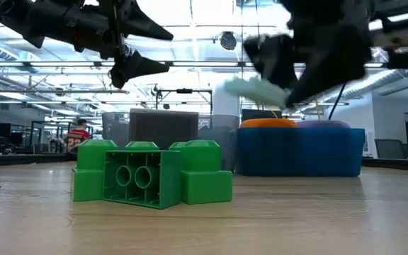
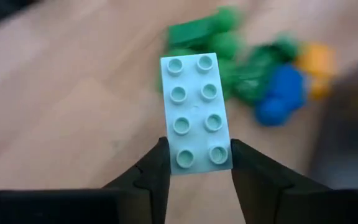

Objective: Pick & Place Toys
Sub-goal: Put the light blue game piece into the gray bin

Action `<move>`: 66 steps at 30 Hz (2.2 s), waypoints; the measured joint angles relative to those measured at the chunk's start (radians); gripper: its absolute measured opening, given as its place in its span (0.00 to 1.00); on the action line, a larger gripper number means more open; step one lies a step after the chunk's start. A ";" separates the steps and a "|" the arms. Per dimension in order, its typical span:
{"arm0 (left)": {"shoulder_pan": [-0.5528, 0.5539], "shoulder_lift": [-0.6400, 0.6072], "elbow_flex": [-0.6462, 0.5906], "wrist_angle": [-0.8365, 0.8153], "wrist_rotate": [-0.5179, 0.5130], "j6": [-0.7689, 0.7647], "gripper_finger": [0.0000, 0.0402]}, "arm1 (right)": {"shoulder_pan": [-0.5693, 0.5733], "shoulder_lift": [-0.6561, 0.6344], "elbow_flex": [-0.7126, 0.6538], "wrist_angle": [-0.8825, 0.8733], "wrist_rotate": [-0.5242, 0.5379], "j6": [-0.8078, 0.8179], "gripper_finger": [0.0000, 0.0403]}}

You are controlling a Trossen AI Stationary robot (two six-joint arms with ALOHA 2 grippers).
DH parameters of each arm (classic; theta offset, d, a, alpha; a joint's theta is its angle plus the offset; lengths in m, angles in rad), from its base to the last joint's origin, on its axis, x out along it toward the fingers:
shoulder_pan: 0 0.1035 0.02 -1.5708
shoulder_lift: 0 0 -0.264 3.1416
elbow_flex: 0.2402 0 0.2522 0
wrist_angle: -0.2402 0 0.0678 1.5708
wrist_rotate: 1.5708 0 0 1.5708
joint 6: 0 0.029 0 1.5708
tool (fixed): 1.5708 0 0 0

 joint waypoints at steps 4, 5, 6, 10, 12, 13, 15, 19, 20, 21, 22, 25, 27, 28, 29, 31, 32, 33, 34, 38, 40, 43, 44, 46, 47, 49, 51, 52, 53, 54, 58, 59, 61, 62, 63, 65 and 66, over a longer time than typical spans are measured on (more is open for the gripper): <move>0.000 0.000 0.000 0.059 -0.001 -0.009 0.80 | 0.016 -0.082 0.002 0.003 0.320 -0.052 0.33; 0.000 0.000 0.000 0.079 -0.001 -0.009 0.80 | 0.015 -0.093 0.002 0.005 0.415 -0.066 0.33; 0.000 0.000 0.000 0.096 -0.001 -0.008 0.79 | 0.012 -0.099 0.002 0.011 0.500 -0.087 0.33; 0.002 0.001 0.000 0.160 -0.008 0.023 0.79 | -0.015 -0.108 0.002 0.098 0.736 -0.224 0.33; 0.004 0.001 0.009 0.167 -0.040 0.043 0.79 | -0.039 -0.109 0.002 0.166 0.766 -0.288 0.33; 0.004 0.001 0.018 0.164 -0.053 0.055 0.79 | -0.054 -0.109 0.002 0.197 0.763 -0.316 0.33; 0.009 0.001 0.031 0.160 -0.061 0.076 0.79 | -0.084 -0.107 0.002 0.261 0.763 -0.362 0.33; 0.009 0.002 0.051 0.146 -0.061 0.108 0.79 | -0.136 -0.109 0.002 0.357 0.763 -0.416 0.33; 0.009 0.002 0.054 0.139 -0.061 0.114 0.79 | -0.145 -0.109 0.002 0.372 0.763 -0.424 0.33; 0.009 0.002 0.058 0.131 -0.061 0.117 0.79 | -0.154 -0.109 0.002 0.383 0.760 -0.433 0.33; 0.012 0.002 0.061 0.122 -0.061 0.119 0.79 | -0.164 -0.109 0.002 0.386 0.743 -0.443 0.33; 0.026 0.002 0.065 0.109 -0.061 0.117 0.79 | -0.188 -0.108 0.002 0.382 0.669 -0.443 0.33; 0.038 0.002 0.065 0.107 -0.061 0.111 0.79 | -0.195 -0.108 0.002 0.382 0.659 -0.444 0.33; 0.044 0.002 0.065 0.103 -0.061 0.111 0.79 | -0.197 -0.109 0.002 0.383 0.659 -0.446 0.33; 0.049 0.002 0.065 0.100 -0.061 0.111 0.79 | -0.199 -0.109 0.002 0.385 0.659 -0.446 0.33; 0.062 0.018 0.066 0.108 -0.061 0.101 0.79 | -0.200 -0.109 0.002 0.385 0.657 -0.443 0.33; 0.070 0.031 0.067 0.113 -0.060 0.092 0.79 | -0.200 -0.109 0.002 0.387 0.657 -0.443 0.33; 0.078 0.042 0.067 0.107 -0.059 0.079 0.79 | -0.200 -0.109 0.002 0.389 0.657 -0.444 0.33; 0.087 0.057 0.068 0.104 -0.059 0.070 0.79 | -0.200 -0.109 0.002 0.390 0.657 -0.443 0.33; 0.107 0.127 0.107 0.104 -0.042 0.053 0.79 | -0.200 -0.109 0.002 0.382 0.659 -0.442 0.33; 0.112 0.145 0.132 0.107 -0.010 0.068 0.77 | -0.200 -0.109 0.002 0.383 0.659 -0.441 0.33; 0.114 0.146 0.153 0.111 0.027 0.088 0.70 | -0.200 -0.109 0.002 0.381 0.658 -0.441 0.33; 0.113 0.146 0.157 0.112 0.029 0.091 0.67 | -0.200 -0.109 0.002 0.381 0.658 -0.441 0.33; 0.113 0.146 0.159 0.108 0.029 0.094 0.59 | -0.200 -0.109 0.002 0.381 0.659 -0.441 0.33; 0.113 0.146 0.159 0.107 0.030 0.092 0.54 | -0.200 -0.109 0.002 0.381 0.659 -0.441 0.33; 0.113 0.146 0.159 0.100 0.031 0.076 0.44 | -0.200 -0.109 0.002 0.381 0.659 -0.441 0.33; 0.113 0.146 0.160 0.089 0.037 0.066 0.34 | -0.200 -0.109 0.002 0.382 0.659 -0.441 0.33; 0.113 0.146 0.161 0.080 0.039 0.062 0.29 | -0.200 -0.109 0.002 0.381 0.658 -0.441 0.34; 0.113 0.146 0.161 0.074 0.040 0.064 0.23 | -0.200 -0.109 0.002 0.381 0.657 -0.441 0.34; 0.113 0.146 0.161 0.068 0.035 0.069 0.18 | -0.200 -0.109 0.002 0.380 0.658 -0.442 0.34; 0.121 0.146 0.161 0.078 0.029 0.108 0.12 | -0.198 -0.109 0.002 0.376 0.664 -0.357 0.40; 0.128 0.145 0.159 0.080 0.035 0.121 0.12 | -0.197 -0.111 0.003 0.374 0.665 -0.310 0.42; 0.149 0.126 0.159 0.066 0.038 0.129 0.12 | -0.190 -0.140 0.004 0.330 0.679 -0.235 0.48; 0.162 0.115 0.159 0.070 0.033 0.131 0.12 | -0.185 -0.164 0.004 0.280 0.691 -0.194 0.50; 0.178 0.103 0.160 0.066 0.027 0.130 0.12 | -0.184 -0.185 0.003 0.244 0.692 -0.148 0.53; 0.210 0.077 0.161 0.045 0.020 0.129 0.14 | -0.183 -0.234 0.005 0.144 0.680 -0.041 0.57; 0.223 0.070 0.161 0.040 0.020 0.128 0.14 | -0.183 -0.263 0.002 0.069 0.680 0.017 0.59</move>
